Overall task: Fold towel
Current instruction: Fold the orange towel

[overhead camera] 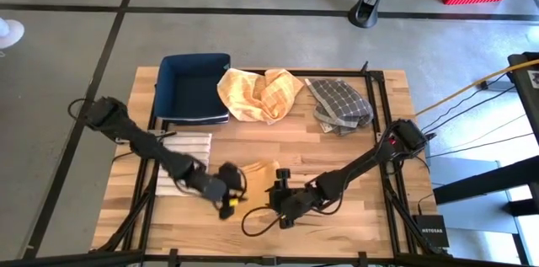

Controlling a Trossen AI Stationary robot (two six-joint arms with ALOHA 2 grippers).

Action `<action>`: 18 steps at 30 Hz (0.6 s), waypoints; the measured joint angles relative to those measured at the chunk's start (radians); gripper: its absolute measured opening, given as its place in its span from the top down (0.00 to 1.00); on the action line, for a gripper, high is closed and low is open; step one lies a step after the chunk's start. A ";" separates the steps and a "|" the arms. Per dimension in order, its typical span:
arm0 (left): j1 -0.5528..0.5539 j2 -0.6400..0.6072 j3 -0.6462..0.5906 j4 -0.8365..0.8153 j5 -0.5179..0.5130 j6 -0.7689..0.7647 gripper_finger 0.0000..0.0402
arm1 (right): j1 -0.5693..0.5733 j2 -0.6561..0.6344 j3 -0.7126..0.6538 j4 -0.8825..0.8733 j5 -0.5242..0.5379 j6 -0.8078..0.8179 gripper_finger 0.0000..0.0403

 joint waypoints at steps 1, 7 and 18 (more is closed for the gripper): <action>-0.022 0.026 0.000 0.006 -0.001 -0.038 0.67 | -0.005 0.010 0.000 -0.015 0.021 0.013 0.52; -0.087 0.169 0.000 0.033 0.057 -0.258 0.67 | -0.043 0.042 -0.058 -0.050 0.049 0.092 0.52; -0.119 0.239 0.003 0.062 0.138 -0.538 0.67 | -0.105 0.035 -0.208 -0.030 0.051 0.218 0.52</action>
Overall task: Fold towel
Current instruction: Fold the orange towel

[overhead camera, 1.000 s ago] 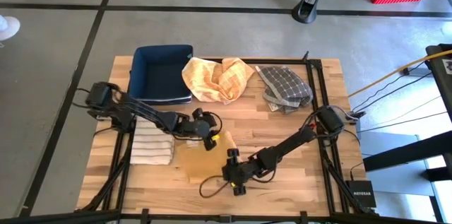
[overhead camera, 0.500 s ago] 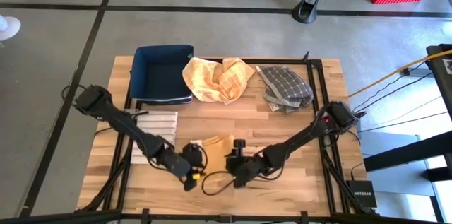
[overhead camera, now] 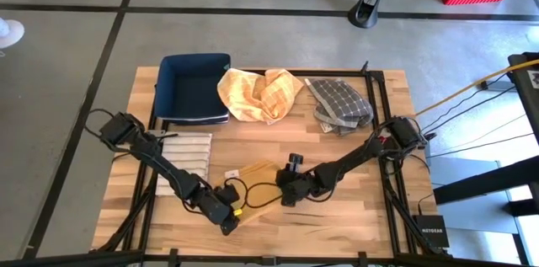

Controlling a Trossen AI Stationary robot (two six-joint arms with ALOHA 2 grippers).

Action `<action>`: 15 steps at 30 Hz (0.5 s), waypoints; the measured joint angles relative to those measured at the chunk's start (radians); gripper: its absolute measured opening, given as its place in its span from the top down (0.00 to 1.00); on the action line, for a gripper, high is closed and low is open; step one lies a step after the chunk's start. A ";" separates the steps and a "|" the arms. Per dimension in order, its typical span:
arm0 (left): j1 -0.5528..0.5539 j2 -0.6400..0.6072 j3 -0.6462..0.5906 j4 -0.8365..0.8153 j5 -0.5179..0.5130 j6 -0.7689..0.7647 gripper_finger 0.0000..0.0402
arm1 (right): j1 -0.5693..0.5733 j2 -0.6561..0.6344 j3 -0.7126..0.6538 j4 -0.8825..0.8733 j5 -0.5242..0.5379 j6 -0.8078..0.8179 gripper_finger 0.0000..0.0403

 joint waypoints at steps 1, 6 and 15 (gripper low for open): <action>0.002 0.001 0.000 0.007 -0.009 -0.002 0.67 | -0.004 0.000 0.000 -0.003 -0.002 0.008 0.52; 0.013 -0.013 0.018 0.060 -0.010 0.113 0.67 | -0.007 -0.025 0.047 -0.085 -0.048 -0.010 0.52; 0.041 -0.101 0.090 0.063 -0.023 0.327 0.67 | 0.058 -0.215 0.084 -0.200 -0.036 -0.016 0.52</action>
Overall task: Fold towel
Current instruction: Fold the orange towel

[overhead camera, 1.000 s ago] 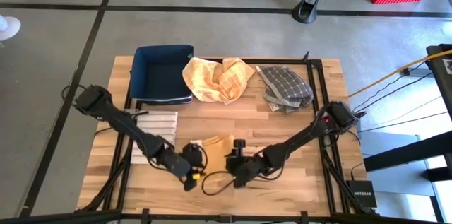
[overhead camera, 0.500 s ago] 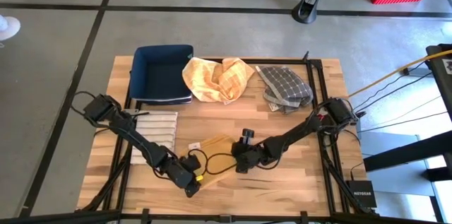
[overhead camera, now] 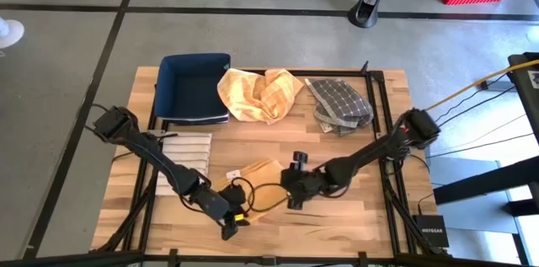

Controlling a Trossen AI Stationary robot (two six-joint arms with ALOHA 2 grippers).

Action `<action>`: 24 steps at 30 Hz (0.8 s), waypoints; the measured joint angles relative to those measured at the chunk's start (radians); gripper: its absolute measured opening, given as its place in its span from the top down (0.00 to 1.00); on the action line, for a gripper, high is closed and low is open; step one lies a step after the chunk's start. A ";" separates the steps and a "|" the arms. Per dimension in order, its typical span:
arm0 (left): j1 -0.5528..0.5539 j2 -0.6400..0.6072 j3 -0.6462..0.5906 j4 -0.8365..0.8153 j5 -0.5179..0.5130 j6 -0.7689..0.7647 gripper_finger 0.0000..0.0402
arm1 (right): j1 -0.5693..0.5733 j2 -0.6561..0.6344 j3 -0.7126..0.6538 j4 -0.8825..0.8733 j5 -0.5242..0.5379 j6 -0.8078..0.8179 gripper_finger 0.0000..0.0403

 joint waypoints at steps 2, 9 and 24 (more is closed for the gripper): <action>0.014 -0.013 0.010 -0.023 -0.016 0.039 0.67 | 0.023 -0.027 0.000 -0.047 0.036 0.014 0.52; 0.092 -0.011 0.013 -0.226 -0.226 0.140 0.67 | 0.054 -0.040 -0.124 -0.037 0.072 0.166 0.52; 0.042 0.098 0.006 -0.388 -0.160 -0.250 0.67 | 0.007 -0.025 -0.363 0.285 -0.103 0.479 0.52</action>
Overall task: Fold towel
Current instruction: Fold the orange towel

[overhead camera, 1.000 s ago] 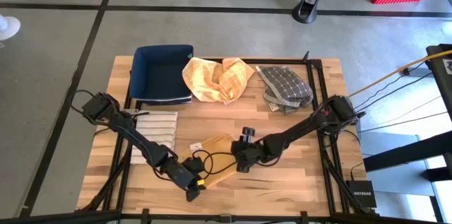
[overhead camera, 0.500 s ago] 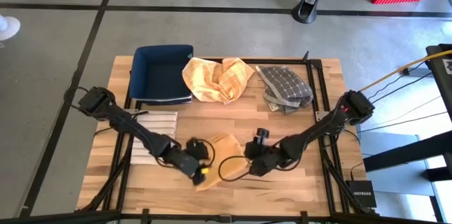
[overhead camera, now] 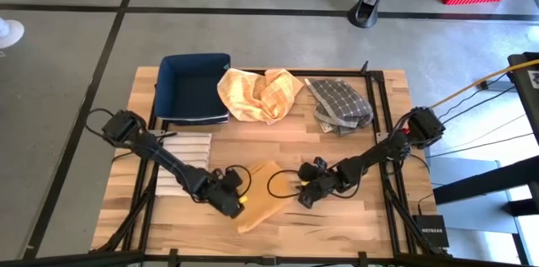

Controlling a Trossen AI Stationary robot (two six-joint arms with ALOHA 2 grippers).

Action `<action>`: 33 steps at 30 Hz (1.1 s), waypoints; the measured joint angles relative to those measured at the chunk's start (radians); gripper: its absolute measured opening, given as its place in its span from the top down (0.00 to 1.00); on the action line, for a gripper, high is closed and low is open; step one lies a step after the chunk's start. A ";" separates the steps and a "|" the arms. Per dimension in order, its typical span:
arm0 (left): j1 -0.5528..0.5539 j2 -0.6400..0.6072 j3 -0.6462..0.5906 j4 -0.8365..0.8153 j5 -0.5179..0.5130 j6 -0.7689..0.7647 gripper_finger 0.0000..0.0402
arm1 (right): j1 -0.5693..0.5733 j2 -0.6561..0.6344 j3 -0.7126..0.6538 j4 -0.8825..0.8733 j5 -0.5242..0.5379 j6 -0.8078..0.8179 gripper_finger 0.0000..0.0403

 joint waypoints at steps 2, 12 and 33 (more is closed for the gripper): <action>-0.025 0.012 0.001 0.047 0.000 -0.021 0.67 | -0.002 0.004 -0.001 0.020 0.045 0.001 0.52; -0.077 -0.058 0.098 0.059 -0.028 0.123 0.67 | -0.067 -0.032 -0.002 0.004 0.071 -0.033 0.52; 0.463 -0.006 0.232 0.079 0.385 1.038 0.45 | 0.113 -0.257 -0.001 -0.391 0.198 -0.108 0.52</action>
